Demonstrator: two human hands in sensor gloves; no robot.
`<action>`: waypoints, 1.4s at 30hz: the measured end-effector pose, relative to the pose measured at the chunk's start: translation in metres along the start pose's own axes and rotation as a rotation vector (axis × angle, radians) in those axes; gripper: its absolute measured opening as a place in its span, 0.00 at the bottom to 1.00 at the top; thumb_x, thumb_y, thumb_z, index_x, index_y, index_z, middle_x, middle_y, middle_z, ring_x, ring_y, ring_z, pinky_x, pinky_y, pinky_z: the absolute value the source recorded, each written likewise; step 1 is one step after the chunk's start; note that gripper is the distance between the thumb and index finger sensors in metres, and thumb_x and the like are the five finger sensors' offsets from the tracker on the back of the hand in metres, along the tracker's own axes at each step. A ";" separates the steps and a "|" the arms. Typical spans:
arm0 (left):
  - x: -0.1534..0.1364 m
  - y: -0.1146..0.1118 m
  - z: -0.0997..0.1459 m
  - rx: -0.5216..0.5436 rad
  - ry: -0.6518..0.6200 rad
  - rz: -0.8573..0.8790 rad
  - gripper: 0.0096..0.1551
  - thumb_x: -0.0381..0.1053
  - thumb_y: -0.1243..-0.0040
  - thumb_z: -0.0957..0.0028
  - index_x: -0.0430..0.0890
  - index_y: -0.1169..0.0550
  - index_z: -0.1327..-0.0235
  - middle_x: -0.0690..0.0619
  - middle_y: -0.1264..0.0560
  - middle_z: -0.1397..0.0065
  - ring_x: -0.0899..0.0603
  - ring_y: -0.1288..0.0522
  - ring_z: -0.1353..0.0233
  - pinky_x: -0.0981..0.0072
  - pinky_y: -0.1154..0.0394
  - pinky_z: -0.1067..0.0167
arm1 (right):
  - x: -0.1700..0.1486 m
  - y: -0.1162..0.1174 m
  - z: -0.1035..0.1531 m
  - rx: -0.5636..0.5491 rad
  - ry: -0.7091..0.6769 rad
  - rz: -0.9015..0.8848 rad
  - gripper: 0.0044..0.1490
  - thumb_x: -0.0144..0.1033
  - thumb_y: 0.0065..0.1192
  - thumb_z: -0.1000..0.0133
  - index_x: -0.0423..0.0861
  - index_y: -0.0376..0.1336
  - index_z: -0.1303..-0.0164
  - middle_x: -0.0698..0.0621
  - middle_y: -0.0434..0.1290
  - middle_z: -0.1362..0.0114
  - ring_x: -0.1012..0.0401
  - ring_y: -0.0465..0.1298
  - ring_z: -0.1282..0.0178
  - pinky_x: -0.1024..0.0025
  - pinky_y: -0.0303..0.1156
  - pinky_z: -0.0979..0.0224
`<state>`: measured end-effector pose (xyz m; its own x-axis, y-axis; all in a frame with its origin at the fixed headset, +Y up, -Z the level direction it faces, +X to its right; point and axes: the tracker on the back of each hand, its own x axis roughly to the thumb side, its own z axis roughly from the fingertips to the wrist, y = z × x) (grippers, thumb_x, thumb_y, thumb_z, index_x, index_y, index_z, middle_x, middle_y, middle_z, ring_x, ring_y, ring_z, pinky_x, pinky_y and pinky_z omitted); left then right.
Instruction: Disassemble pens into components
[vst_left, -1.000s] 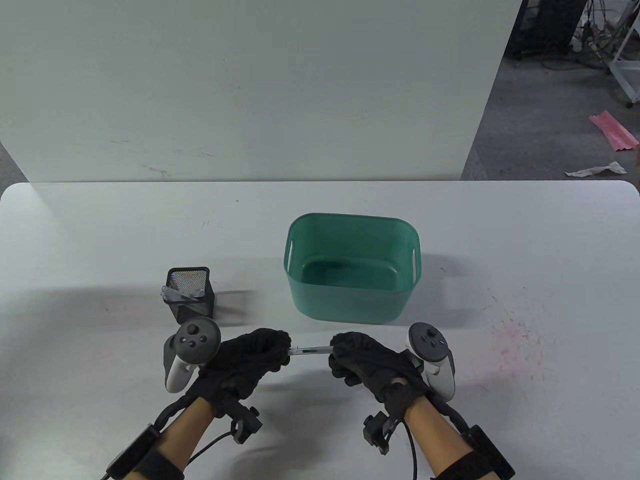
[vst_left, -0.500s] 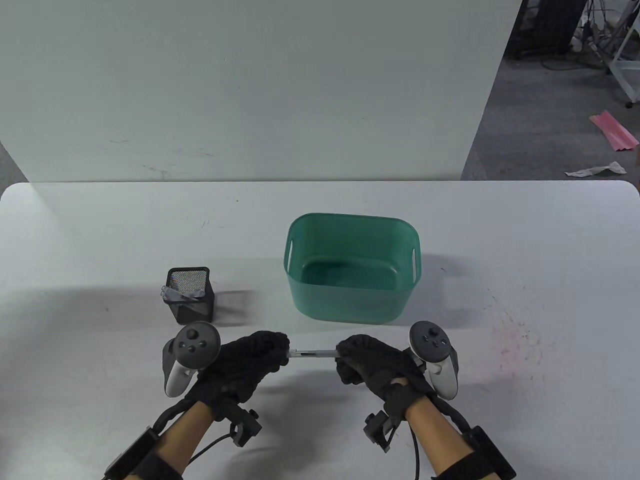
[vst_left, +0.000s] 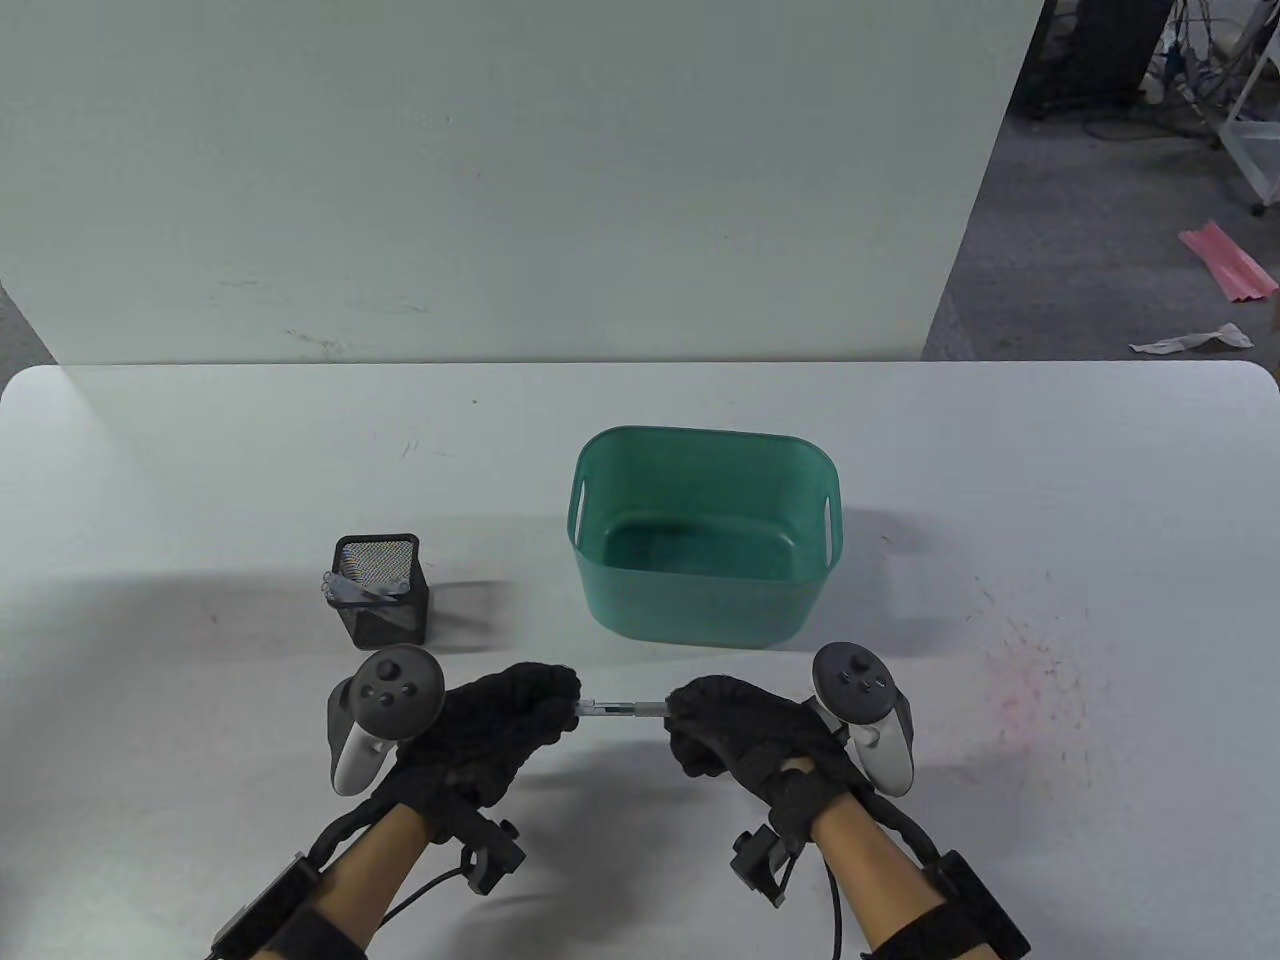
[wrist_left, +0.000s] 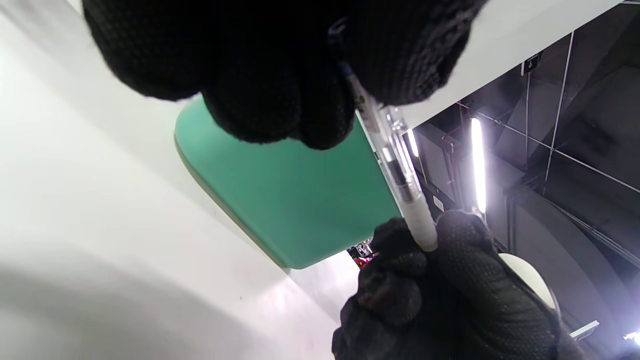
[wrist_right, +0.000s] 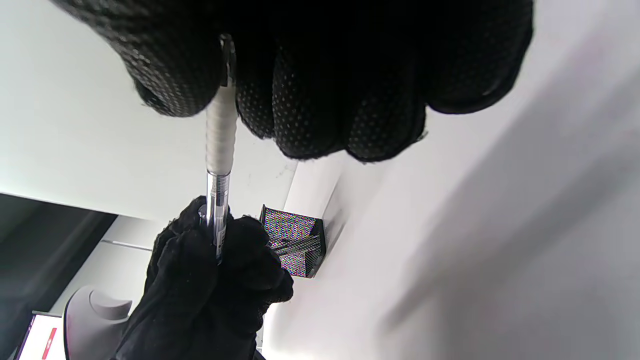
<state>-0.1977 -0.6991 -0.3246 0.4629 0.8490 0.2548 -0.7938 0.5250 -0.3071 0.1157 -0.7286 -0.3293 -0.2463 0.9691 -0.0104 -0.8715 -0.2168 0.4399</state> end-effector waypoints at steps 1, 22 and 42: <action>0.000 0.000 0.000 0.002 0.003 0.006 0.21 0.55 0.35 0.45 0.55 0.22 0.39 0.51 0.16 0.39 0.45 0.14 0.46 0.44 0.19 0.44 | 0.000 0.000 0.000 0.000 0.000 0.000 0.30 0.49 0.63 0.36 0.46 0.63 0.29 0.44 0.73 0.34 0.46 0.75 0.36 0.41 0.70 0.33; -0.001 0.002 0.000 0.011 0.011 0.046 0.21 0.55 0.36 0.45 0.55 0.23 0.39 0.51 0.16 0.38 0.45 0.14 0.46 0.44 0.19 0.44 | 0.001 -0.004 0.003 -0.044 -0.013 0.048 0.42 0.61 0.57 0.35 0.41 0.56 0.22 0.40 0.67 0.27 0.41 0.70 0.30 0.39 0.69 0.32; -0.003 0.000 0.000 0.001 0.028 0.081 0.22 0.55 0.36 0.44 0.56 0.23 0.37 0.51 0.16 0.37 0.44 0.14 0.45 0.44 0.19 0.44 | 0.008 -0.002 0.004 -0.119 -0.066 0.074 0.31 0.56 0.59 0.36 0.41 0.69 0.40 0.44 0.78 0.45 0.46 0.78 0.45 0.42 0.74 0.39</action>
<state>-0.1992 -0.7019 -0.3255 0.4081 0.8901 0.2029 -0.8294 0.4544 -0.3251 0.1173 -0.7193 -0.3268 -0.2867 0.9548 0.0790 -0.8970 -0.2965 0.3277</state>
